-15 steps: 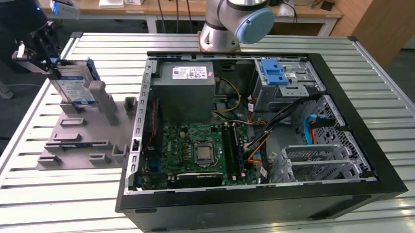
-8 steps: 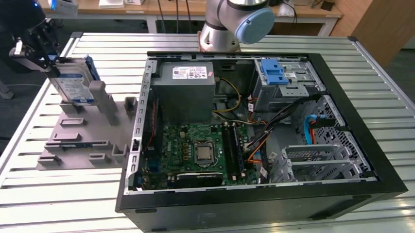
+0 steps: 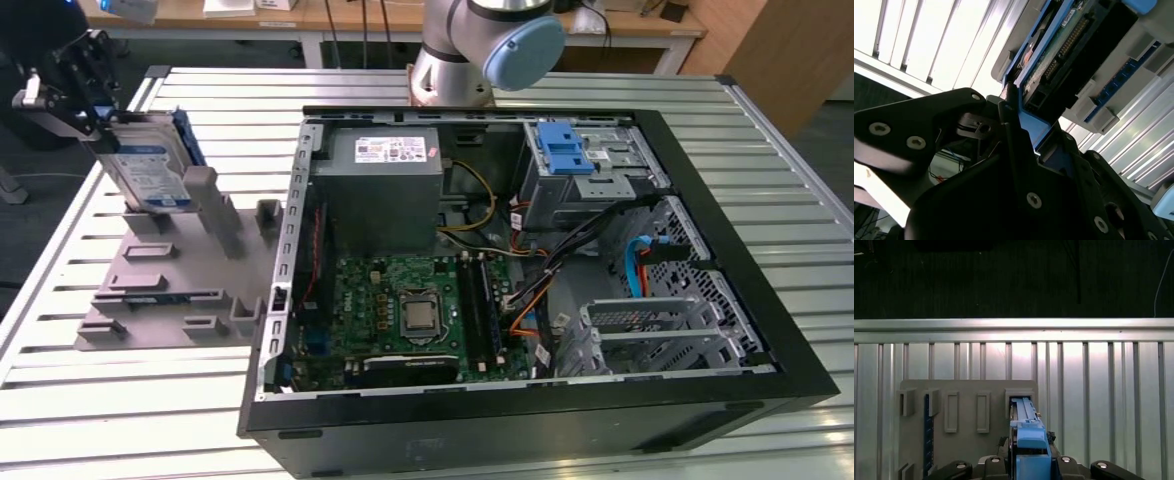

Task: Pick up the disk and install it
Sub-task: 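Pick up the disk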

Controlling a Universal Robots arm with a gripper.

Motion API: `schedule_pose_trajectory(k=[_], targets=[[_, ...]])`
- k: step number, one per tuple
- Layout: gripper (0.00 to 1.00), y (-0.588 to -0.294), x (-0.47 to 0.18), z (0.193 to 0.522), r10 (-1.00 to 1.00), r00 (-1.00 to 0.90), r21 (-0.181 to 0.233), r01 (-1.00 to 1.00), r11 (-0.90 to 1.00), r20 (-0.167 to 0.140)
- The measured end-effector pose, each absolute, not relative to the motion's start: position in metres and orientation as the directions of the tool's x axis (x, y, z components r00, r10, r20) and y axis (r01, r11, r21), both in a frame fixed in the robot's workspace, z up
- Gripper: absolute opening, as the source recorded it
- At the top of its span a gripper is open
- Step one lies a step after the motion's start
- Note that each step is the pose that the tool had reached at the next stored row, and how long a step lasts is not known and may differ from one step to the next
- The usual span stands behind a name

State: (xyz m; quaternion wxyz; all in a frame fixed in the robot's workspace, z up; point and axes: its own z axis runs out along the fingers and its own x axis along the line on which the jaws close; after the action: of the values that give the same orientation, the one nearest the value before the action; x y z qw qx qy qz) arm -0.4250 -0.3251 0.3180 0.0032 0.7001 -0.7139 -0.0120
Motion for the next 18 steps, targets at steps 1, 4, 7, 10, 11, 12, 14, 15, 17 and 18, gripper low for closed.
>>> schedule_pose_trajectory(k=[1,4,7,10,11,12,14,15,17,18], targets=[[0.36,-0.325,-0.425,0.319,-1.0,-0.02,0.022,-1.0,0.019,-0.012],[0.36,-0.325,-0.425,0.322,-1.0,-0.02,0.021,-1.0,0.019,-0.013],[0.36,-0.325,-0.425,0.325,-1.0,-0.02,0.021,-1.0,0.019,-0.013],[0.36,-0.325,-0.425,0.327,-1.0,-0.02,0.021,-1.0,0.019,-0.013],[0.36,-0.325,-0.425,0.328,-1.0,-0.02,0.021,-1.0,0.019,-0.013],[0.36,-0.325,-0.425,0.329,-1.0,-0.02,0.021,-1.0,0.019,-0.013],[0.36,-0.325,-0.425,0.331,-1.0,-0.02,0.021,-1.0,0.019,-0.013],[0.36,-0.325,-0.425,0.332,-1.0,-0.02,0.021,-1.0,0.019,-0.013],[0.36,-0.325,-0.425,0.334,-1.0,-0.02,0.021,-1.0,0.019,-0.013],[0.36,-0.325,-0.425,0.335,-1.0,-0.02,0.021,-1.0,0.019,-0.014]])
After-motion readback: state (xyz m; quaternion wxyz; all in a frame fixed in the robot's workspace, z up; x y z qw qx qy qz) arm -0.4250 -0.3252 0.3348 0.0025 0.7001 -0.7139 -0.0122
